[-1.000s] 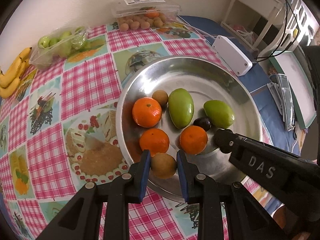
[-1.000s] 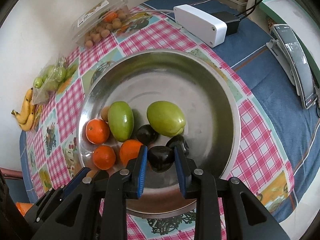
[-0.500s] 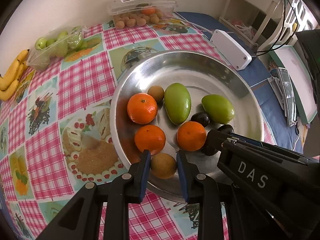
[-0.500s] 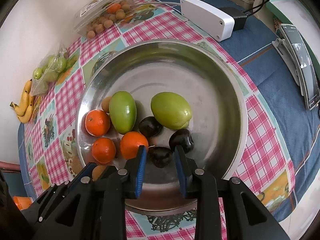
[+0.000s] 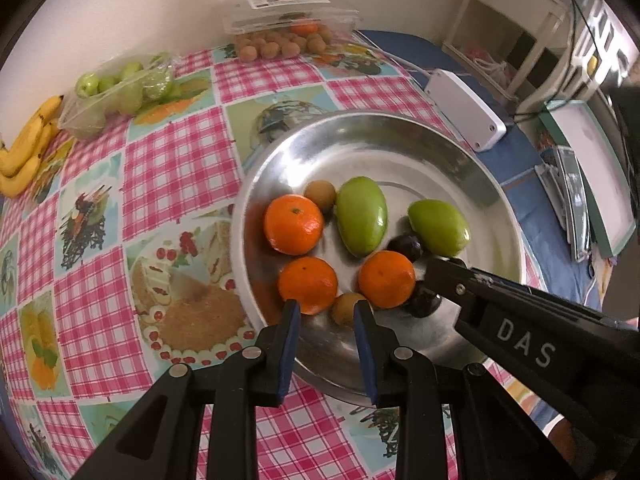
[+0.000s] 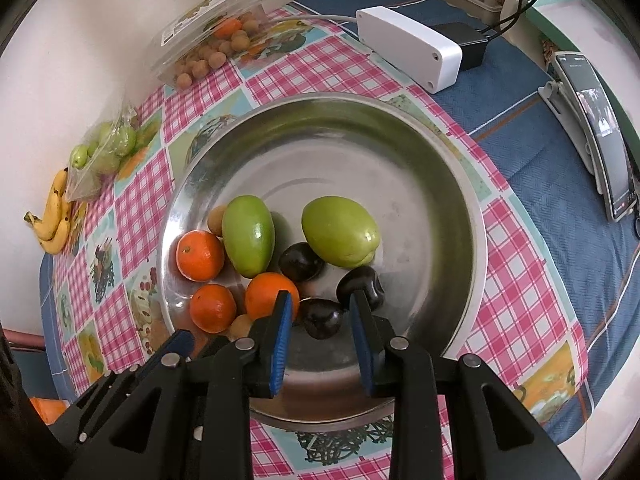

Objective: Organize fruits
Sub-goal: 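Open the left tool to drop the kiwi while the right tool drops the plum into the bowl, then withdraw both open tools away from the steel bowl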

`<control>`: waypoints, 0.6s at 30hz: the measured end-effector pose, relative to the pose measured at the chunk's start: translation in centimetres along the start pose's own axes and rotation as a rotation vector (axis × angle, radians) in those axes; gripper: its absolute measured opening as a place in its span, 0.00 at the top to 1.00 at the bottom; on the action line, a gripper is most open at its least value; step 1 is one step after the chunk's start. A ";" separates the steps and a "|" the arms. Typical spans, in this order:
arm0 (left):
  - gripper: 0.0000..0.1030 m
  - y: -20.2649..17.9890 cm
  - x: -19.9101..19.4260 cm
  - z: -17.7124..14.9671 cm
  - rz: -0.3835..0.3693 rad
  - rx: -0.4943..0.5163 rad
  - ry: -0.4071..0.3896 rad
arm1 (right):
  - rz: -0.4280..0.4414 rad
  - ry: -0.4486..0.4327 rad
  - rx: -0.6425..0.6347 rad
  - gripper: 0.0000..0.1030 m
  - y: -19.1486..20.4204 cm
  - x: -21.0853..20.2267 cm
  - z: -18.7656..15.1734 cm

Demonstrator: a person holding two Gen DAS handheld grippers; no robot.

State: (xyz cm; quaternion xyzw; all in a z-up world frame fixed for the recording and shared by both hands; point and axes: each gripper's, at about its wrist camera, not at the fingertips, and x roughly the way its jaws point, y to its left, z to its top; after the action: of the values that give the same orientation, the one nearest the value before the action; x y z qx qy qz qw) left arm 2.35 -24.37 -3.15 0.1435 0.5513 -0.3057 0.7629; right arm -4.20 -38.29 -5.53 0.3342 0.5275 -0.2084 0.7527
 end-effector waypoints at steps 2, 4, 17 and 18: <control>0.70 0.7 -0.1 0.1 0.008 -0.025 -0.003 | -0.001 0.002 -0.001 0.70 -0.1 0.0 0.0; 0.70 1.6 -0.3 0.3 0.022 -0.056 -0.012 | -0.004 0.004 -0.002 0.70 -0.1 0.1 0.0; 0.35 9.0 -0.8 0.6 0.170 -0.257 -0.040 | -0.022 -0.007 -0.038 0.41 0.7 0.3 0.1; 0.30 9.5 -0.8 0.5 0.185 -0.267 -0.038 | -0.024 -0.008 -0.041 0.37 0.7 0.3 0.2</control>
State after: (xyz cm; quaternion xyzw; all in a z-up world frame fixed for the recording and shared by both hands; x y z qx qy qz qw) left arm 8.50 -17.04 -3.38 0.0850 0.5568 -0.1610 0.8104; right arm -3.50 -37.88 -5.59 0.3114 0.5326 -0.2077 0.7591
